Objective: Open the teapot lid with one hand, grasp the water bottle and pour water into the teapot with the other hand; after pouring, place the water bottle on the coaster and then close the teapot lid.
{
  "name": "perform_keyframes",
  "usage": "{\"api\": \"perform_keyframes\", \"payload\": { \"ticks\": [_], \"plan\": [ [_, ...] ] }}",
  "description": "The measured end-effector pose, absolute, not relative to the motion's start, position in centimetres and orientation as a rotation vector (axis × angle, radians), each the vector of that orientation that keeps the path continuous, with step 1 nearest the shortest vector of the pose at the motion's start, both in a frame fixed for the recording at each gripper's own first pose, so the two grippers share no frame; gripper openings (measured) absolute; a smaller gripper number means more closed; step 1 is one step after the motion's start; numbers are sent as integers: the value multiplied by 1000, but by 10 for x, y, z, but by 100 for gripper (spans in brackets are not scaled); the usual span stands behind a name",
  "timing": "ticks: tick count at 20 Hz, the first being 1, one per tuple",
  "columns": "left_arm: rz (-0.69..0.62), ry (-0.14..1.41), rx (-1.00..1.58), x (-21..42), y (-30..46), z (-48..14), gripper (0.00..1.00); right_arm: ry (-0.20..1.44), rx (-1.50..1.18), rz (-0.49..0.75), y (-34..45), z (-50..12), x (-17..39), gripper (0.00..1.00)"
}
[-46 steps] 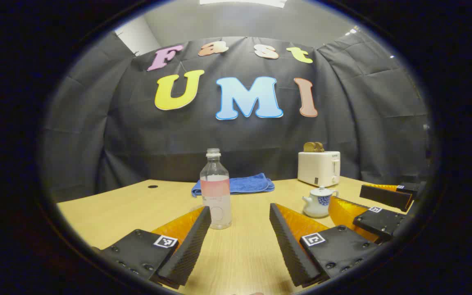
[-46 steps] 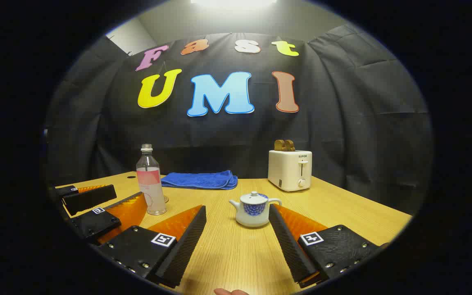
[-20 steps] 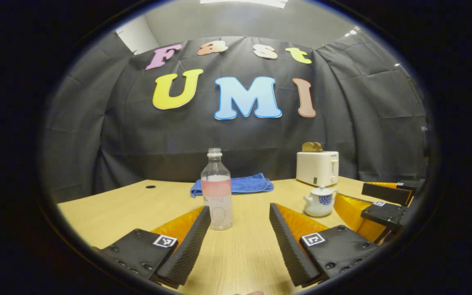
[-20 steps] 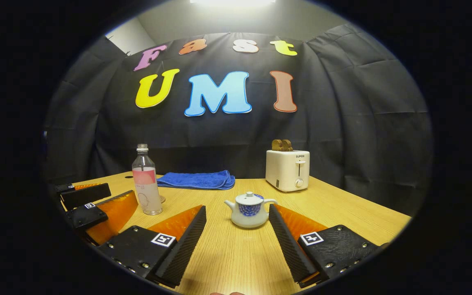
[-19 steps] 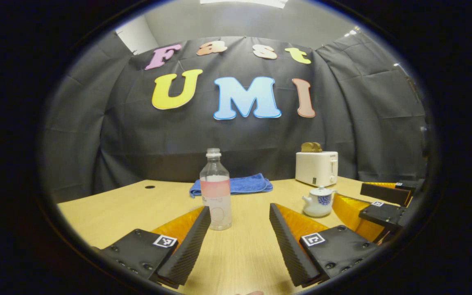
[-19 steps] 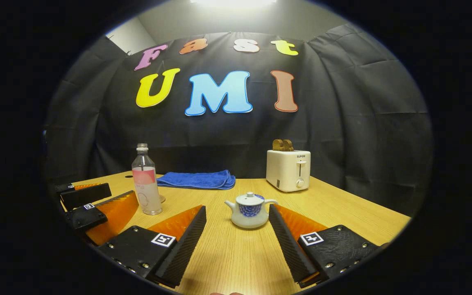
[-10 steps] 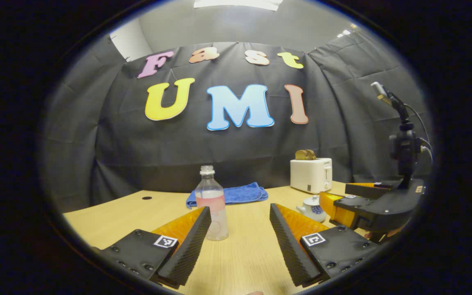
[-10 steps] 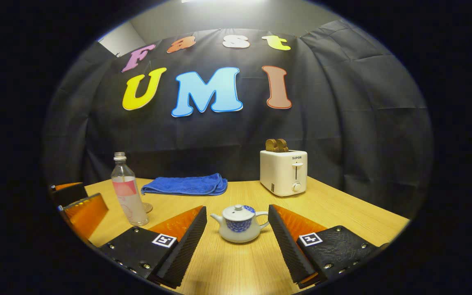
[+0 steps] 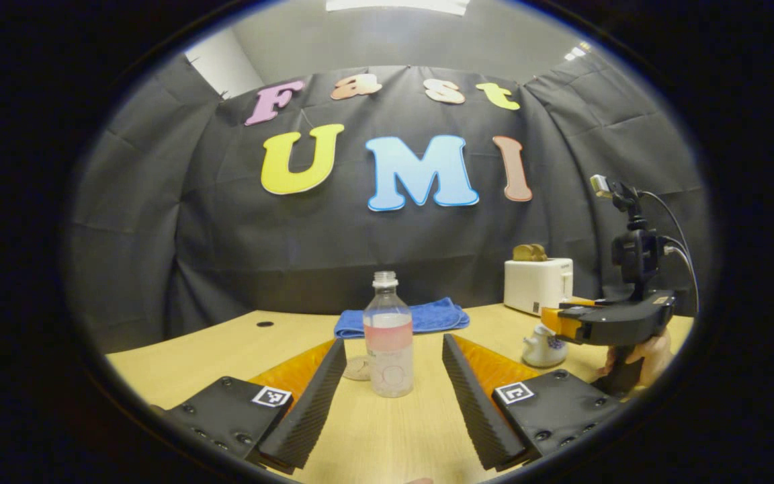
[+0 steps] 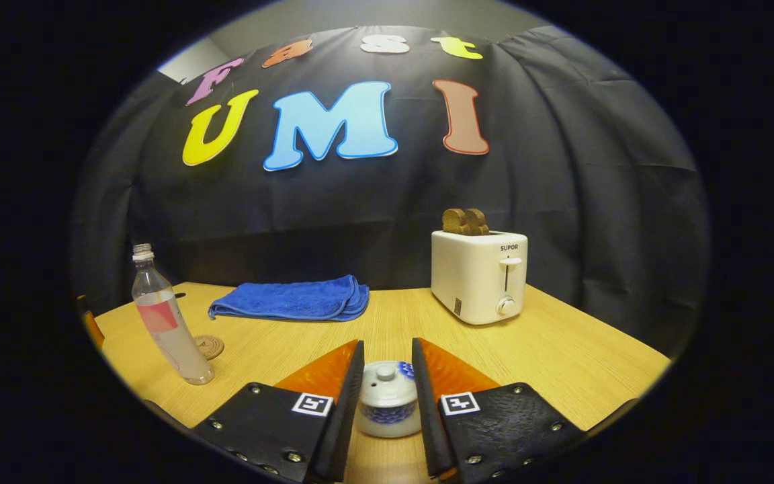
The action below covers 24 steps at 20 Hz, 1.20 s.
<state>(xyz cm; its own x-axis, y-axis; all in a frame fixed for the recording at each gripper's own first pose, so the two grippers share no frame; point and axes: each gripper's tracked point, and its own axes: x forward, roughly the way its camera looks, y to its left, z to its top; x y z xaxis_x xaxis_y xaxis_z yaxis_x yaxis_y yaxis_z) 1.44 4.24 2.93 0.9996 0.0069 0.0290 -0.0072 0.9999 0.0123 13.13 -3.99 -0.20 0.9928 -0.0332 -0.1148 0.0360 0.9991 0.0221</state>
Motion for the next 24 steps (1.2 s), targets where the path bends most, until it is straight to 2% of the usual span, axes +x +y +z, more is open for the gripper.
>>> {"api": "perform_keyframes", "payload": {
  "ticks": [2,3,11,12,13,20,24],
  "plan": [
    [7,-13,10,16,43,25,100,121,19,-39,-45,-4,131,44],
    [5,-6,9,17,42,23,100,125,32,-47,-43,-4,134,17],
    [6,-2,-8,20,43,19,100,145,-34,-49,-42,-13,135,16],
    [5,3,-16,22,42,17,100,124,-39,-55,-45,2,129,16],
    [5,9,-17,22,43,15,100,129,-52,-59,-48,-10,137,5],
    [-12,17,-24,39,35,8,100,52,-45,-37,-40,11,129,5],
    [-12,11,-68,60,39,8,100,-18,-63,24,-17,32,106,5]
  ]
}}
